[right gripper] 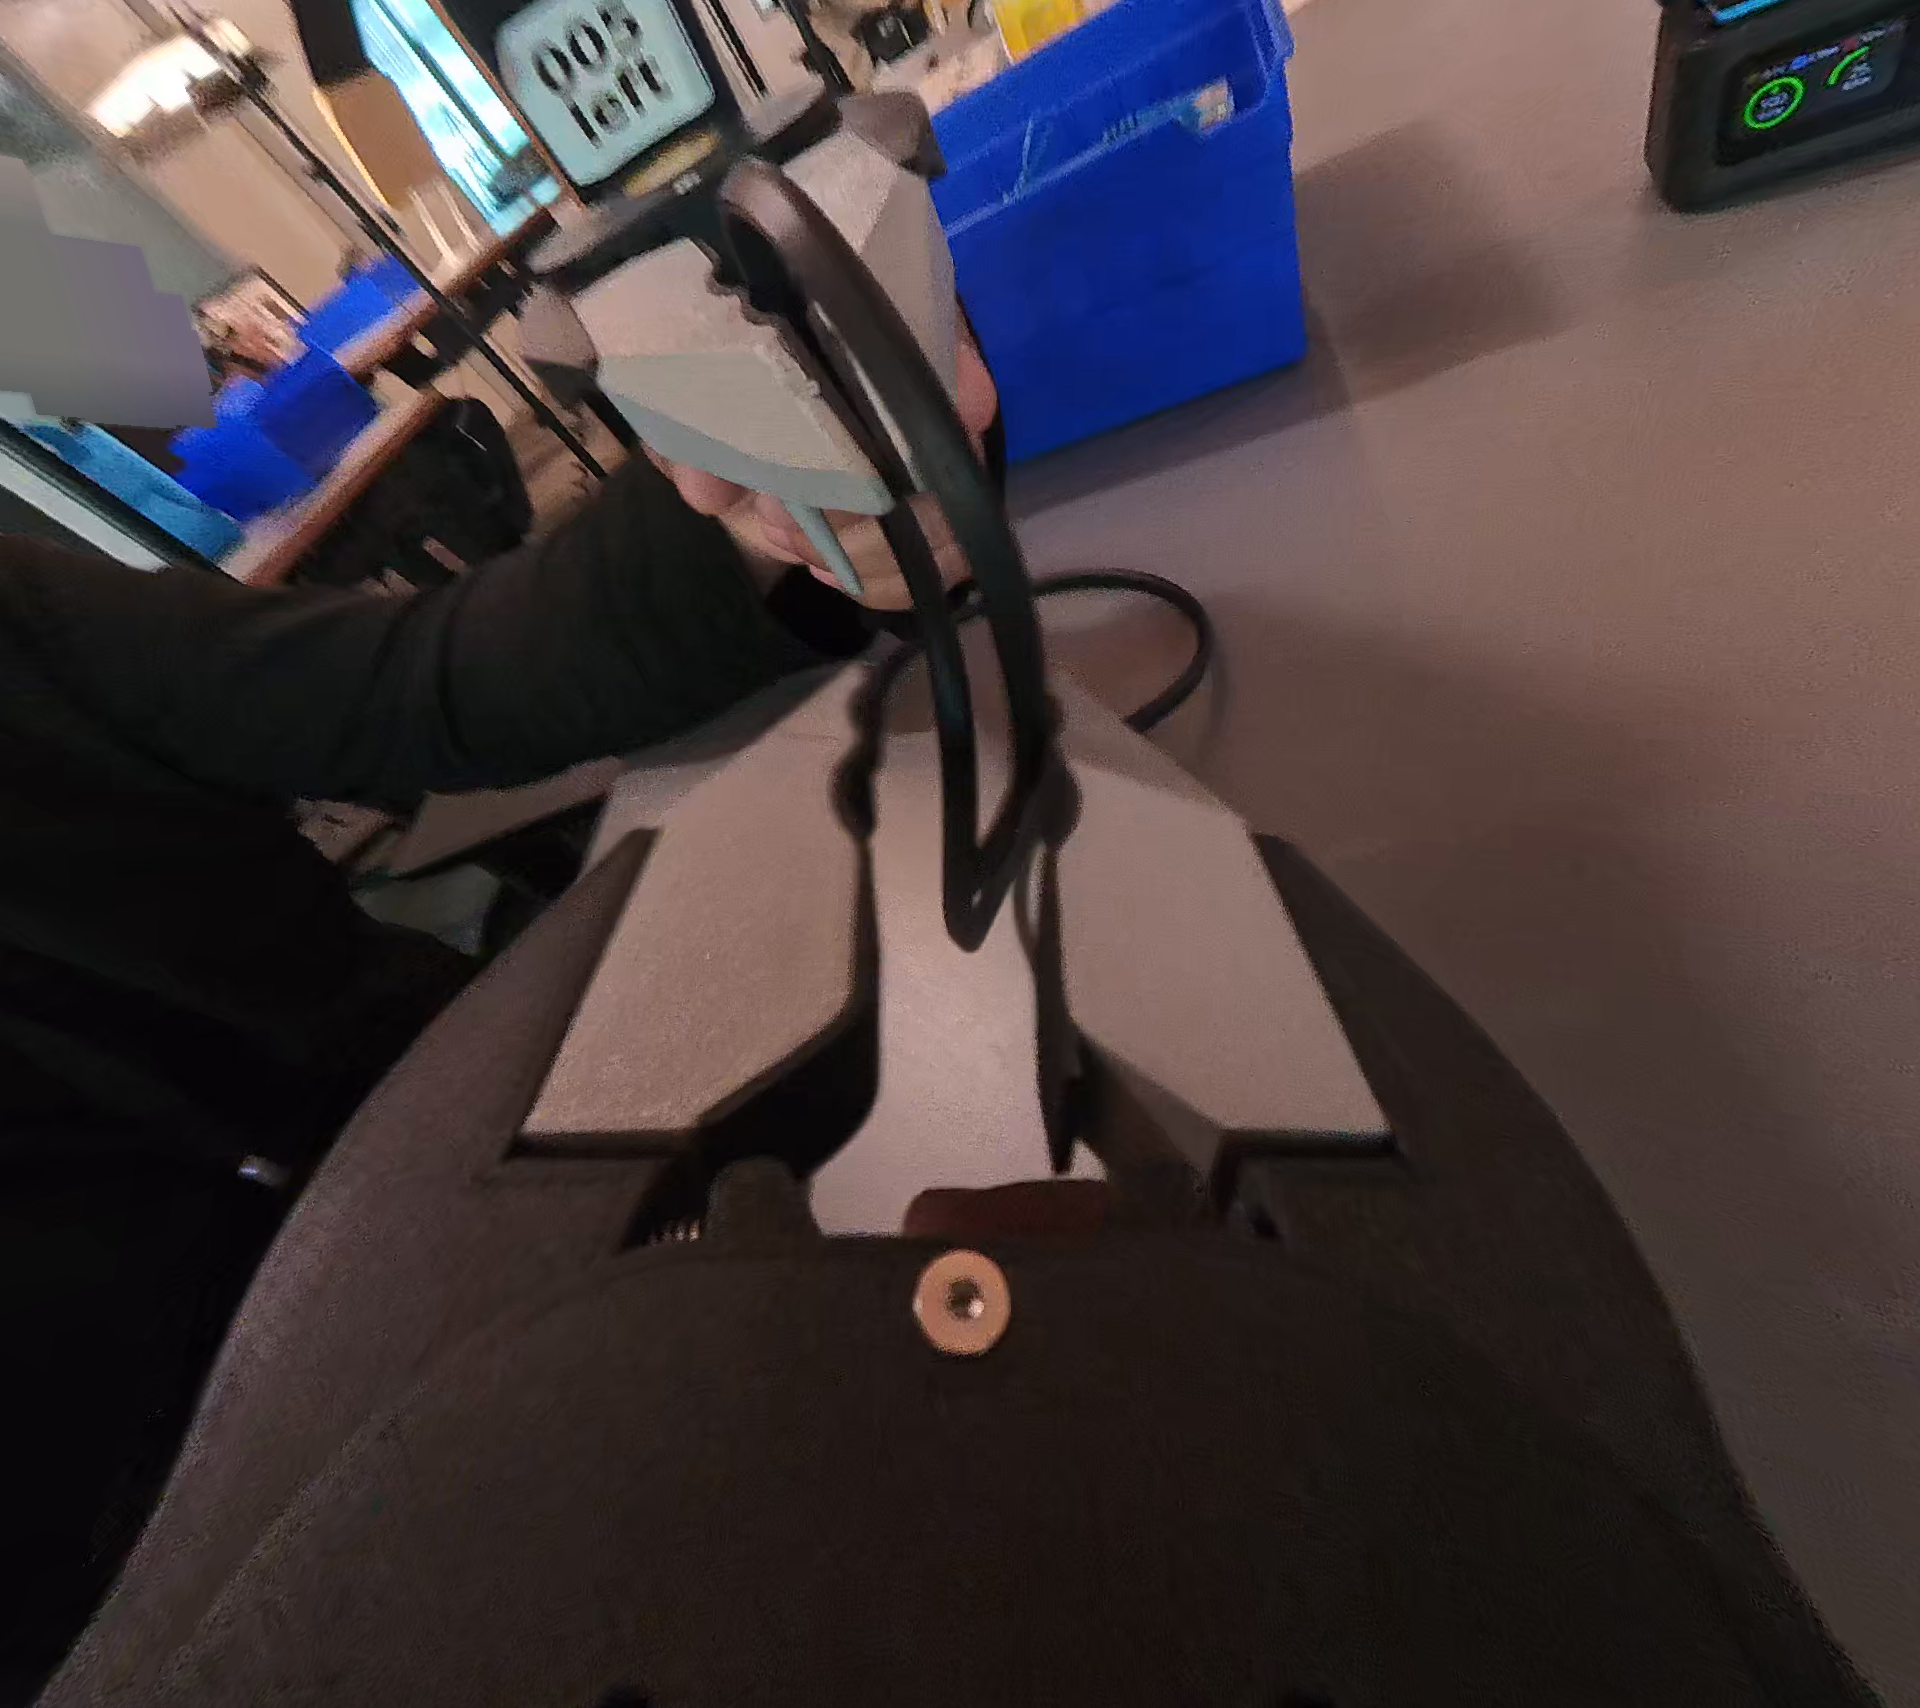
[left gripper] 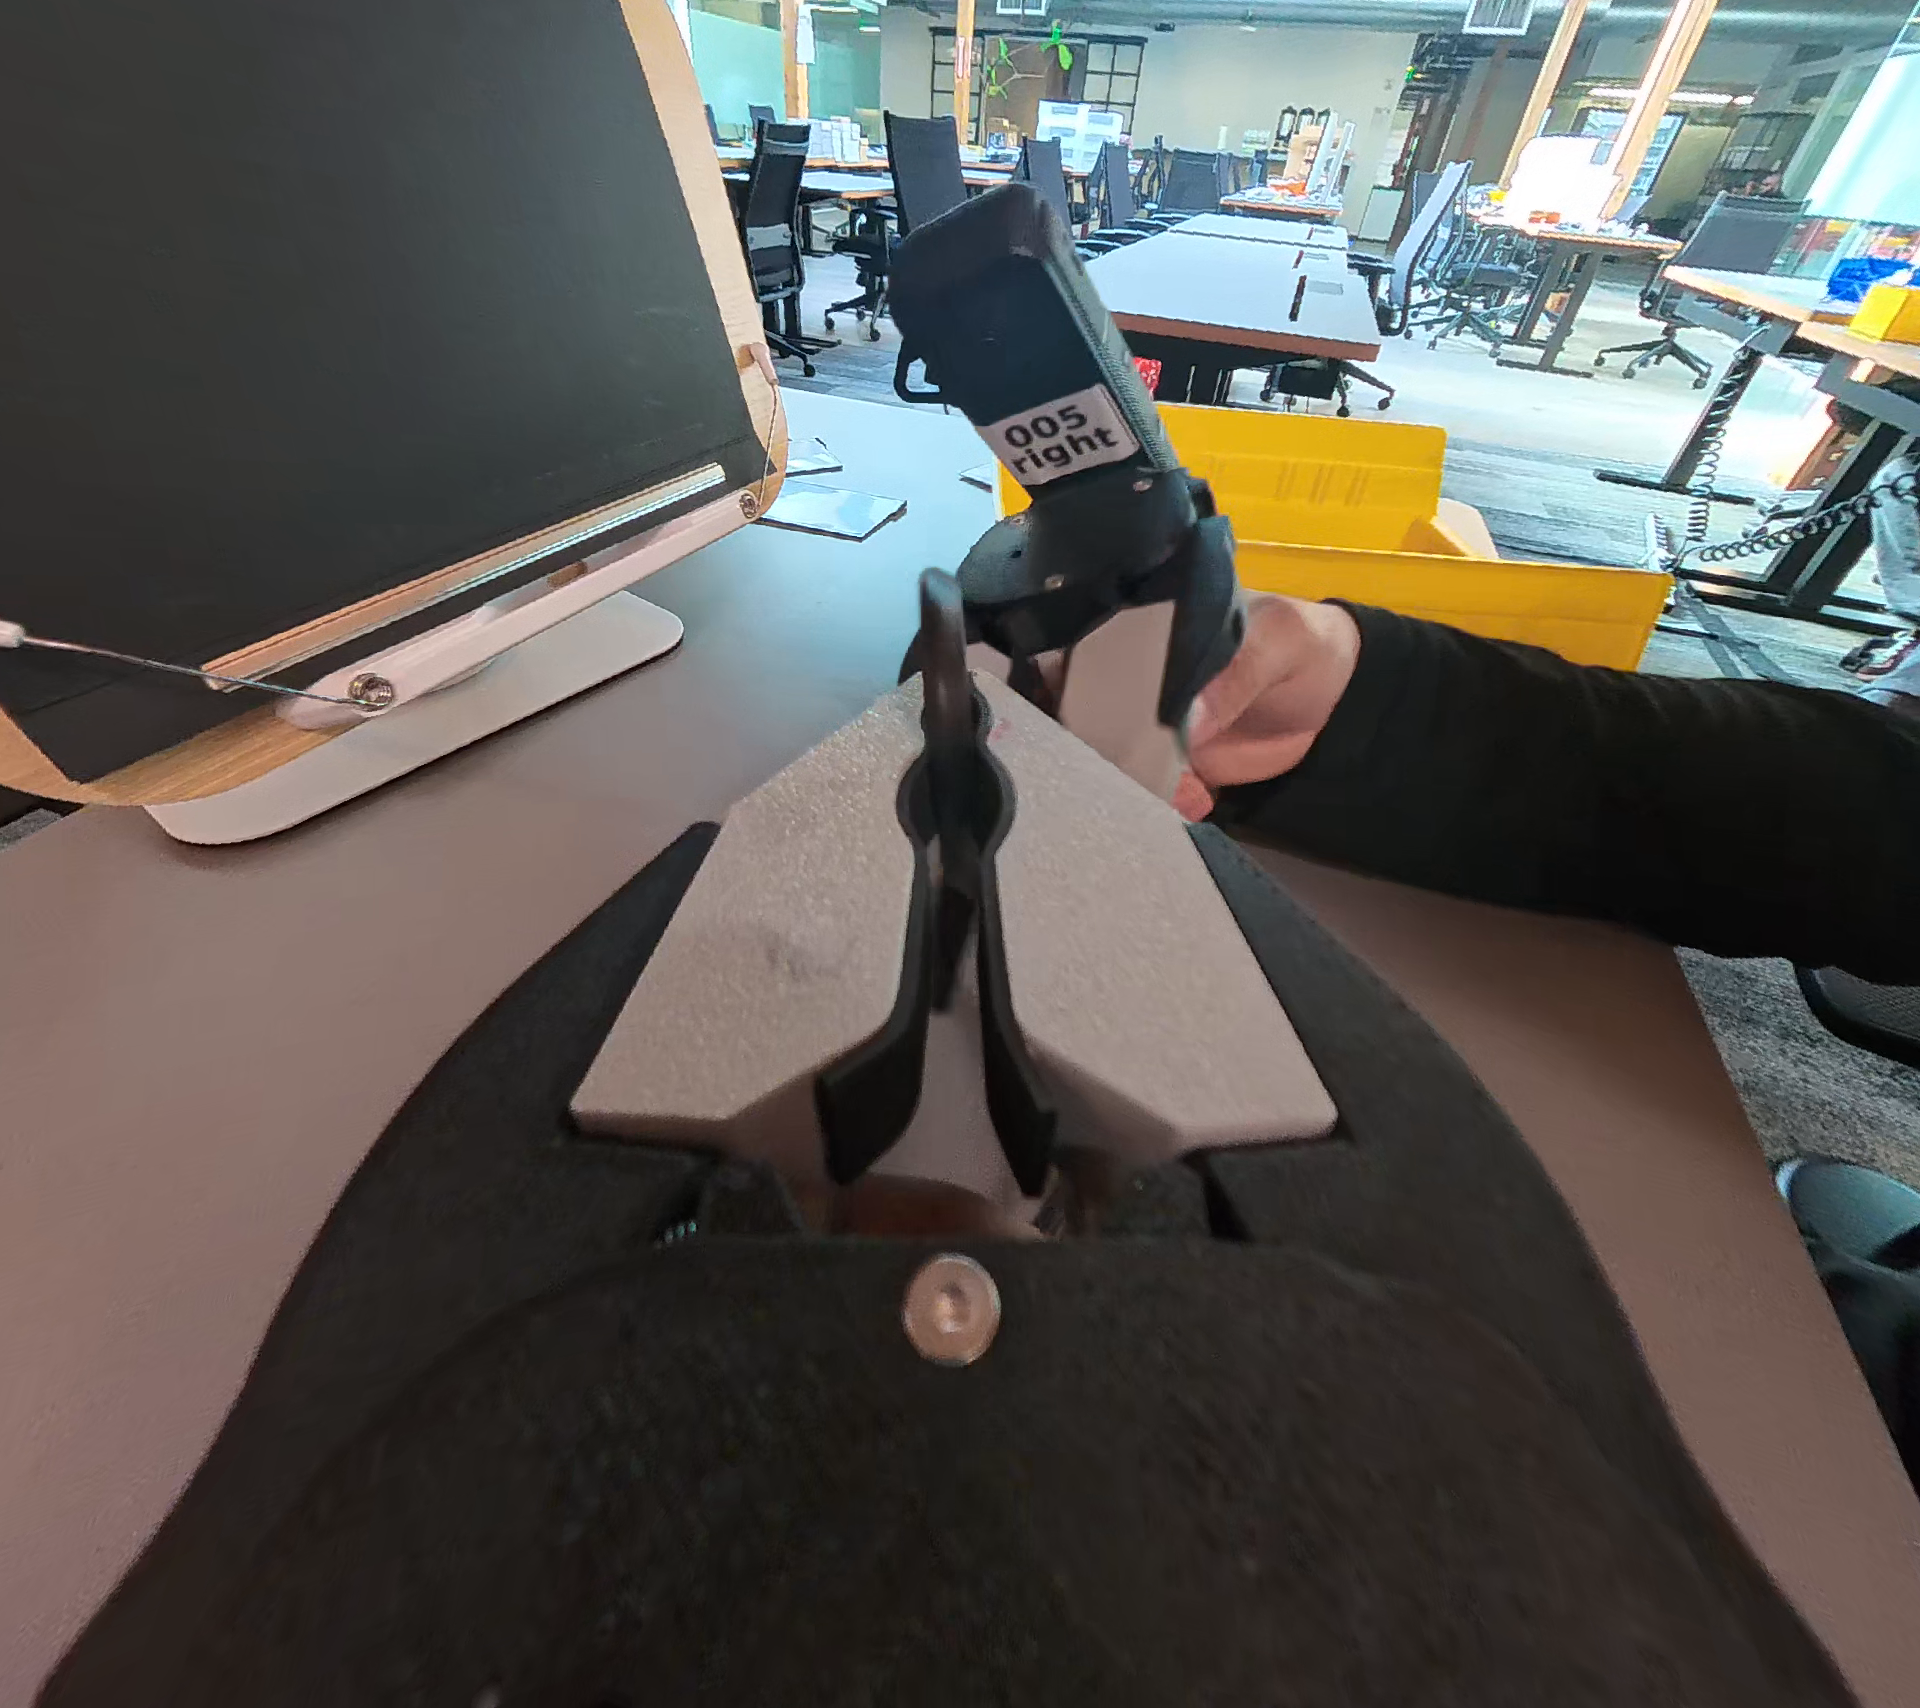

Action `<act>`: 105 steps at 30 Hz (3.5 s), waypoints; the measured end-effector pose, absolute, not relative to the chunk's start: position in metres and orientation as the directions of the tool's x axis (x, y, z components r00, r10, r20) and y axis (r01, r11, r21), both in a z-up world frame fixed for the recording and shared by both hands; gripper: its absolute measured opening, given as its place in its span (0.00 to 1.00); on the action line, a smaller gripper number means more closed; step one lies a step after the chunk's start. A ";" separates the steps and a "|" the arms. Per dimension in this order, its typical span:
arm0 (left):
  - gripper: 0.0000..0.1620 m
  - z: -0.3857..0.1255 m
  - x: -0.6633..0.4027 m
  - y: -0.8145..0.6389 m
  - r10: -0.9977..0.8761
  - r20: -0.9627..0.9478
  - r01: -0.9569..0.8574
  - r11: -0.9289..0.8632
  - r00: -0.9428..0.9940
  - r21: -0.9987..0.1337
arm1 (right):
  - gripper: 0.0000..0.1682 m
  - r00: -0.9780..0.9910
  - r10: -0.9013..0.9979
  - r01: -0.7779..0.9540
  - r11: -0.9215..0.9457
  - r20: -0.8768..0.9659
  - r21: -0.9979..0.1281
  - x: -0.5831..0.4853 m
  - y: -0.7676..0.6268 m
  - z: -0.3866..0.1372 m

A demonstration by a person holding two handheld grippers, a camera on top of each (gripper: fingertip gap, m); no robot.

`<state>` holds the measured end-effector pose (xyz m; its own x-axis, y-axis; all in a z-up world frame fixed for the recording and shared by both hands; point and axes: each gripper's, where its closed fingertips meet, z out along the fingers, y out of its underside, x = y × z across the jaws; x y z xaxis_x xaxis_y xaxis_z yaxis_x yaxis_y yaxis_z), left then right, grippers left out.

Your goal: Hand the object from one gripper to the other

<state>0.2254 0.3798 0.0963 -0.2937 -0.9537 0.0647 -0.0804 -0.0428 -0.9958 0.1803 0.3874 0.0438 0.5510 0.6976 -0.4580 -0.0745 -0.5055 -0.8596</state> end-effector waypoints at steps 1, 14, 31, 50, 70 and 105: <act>0.00 0.094 0.226 0.380 -0.954 0.062 -0.092 -0.036 -0.292 -0.995 | 0.01 0.576 0.701 -0.033 -0.494 -0.421 -0.869 0.179 0.389 0.039; 0.36 0.005 0.218 0.408 -0.967 -0.129 -0.487 0.225 -0.221 -0.844 | 0.00 0.729 0.627 -0.141 -0.257 -0.276 -0.956 0.218 0.389 0.103; 0.24 -0.046 0.204 0.439 -0.982 -0.133 -0.709 0.187 -0.131 -0.680 | 0.01 0.794 0.558 -0.250 -0.059 -0.239 -0.967 0.265 0.371 0.150; 0.02 0.014 0.229 0.429 -0.995 -0.046 -0.444 0.083 -0.094 -0.892 | 0.02 0.823 0.539 -0.074 -0.210 -0.179 -0.975 0.248 0.383 0.111; 0.02 0.092 0.232 0.375 -0.939 0.144 -0.075 -0.126 -0.314 -0.989 | 0.00 0.728 0.622 -0.010 -0.412 -0.289 -0.911 0.188 0.407 0.044; 0.17 0.046 0.228 0.481 -0.965 -0.091 -0.238 0.031 0.247 -0.971 | 0.00 0.880 -0.432 0.162 -0.118 0.198 -0.980 0.468 0.212 0.550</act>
